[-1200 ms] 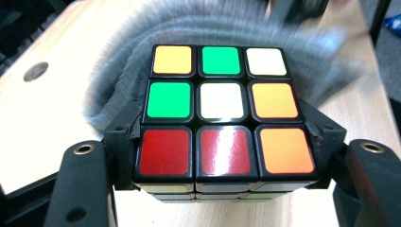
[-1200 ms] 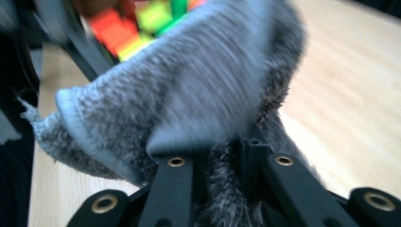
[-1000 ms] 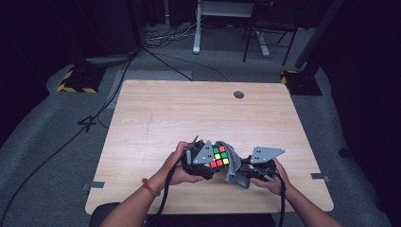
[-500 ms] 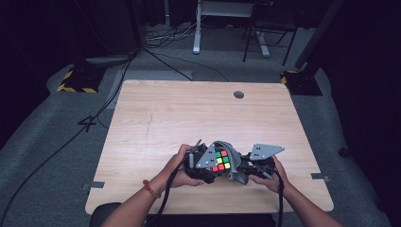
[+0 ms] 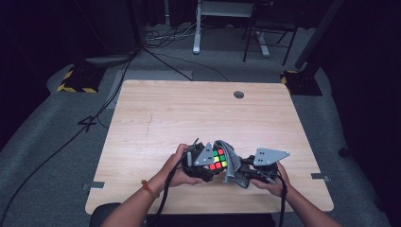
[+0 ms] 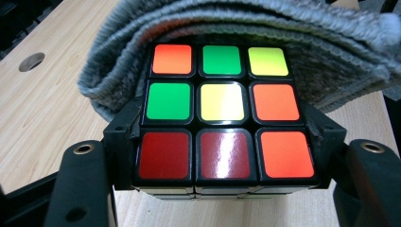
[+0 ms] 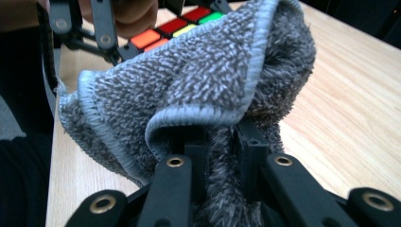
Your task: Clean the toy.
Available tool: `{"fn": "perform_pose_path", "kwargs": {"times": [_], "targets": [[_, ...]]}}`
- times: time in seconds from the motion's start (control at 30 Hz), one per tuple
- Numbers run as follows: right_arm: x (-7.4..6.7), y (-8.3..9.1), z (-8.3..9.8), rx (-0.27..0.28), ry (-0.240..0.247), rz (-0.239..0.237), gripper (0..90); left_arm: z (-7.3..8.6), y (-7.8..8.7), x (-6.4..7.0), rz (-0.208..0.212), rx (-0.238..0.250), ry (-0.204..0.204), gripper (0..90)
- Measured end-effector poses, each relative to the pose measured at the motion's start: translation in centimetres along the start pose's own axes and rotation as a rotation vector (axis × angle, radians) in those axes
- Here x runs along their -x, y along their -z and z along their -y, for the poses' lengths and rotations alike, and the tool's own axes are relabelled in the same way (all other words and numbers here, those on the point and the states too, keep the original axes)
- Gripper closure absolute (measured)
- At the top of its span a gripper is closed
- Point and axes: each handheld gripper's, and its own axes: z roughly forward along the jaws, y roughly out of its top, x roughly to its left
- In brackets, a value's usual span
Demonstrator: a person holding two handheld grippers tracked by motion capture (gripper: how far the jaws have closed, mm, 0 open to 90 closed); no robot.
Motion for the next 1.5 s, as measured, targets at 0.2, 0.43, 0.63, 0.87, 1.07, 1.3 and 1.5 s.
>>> {"fn": "perform_pose_path", "kwargs": {"times": [0.2, 0.43, 0.63, 0.87, 1.07, 1.3, 1.5], "targets": [[0.5, -0.1, -0.4, -0.004, -0.013, 0.039, 78.7, -0.4, -0.4, 0.7, 0.045, -0.002, -0.025, 33.4], [0.9, -1.2, 1.0, -0.099, -0.013, 0.021, 78.8, -0.6, 0.5, 0.8, 0.037, 0.061, -0.025, 33.4], [0.9, -0.1, 0.3, -0.031, -0.011, -0.018, 78.8, 0.1, -0.2, 0.3, 0.033, 0.037, 0.016, 33.2], [0.4, 0.1, -0.2, -0.015, 0.003, 0.003, 79.0, 0.3, -1.3, 0.5, 0.024, -0.021, 0.001, 33.2], [-0.1, 0.3, -0.8, -0.005, 0.027, 0.035, 79.1, 0.3, -1.5, 0.6, 0.010, -0.049, -0.003, 33.1], [-0.4, 0.2, -1.3, 0.006, 0.051, 0.034, 79.1, 0.4, -1.8, 0.7, -0.004, -0.066, -0.010, 33.1], [-0.3, 0.0, -1.4, 0.024, 0.035, 0.018, 78.9, 0.4, -2.2, 0.6, -0.001, -0.087, -0.009, 33.1]]}}
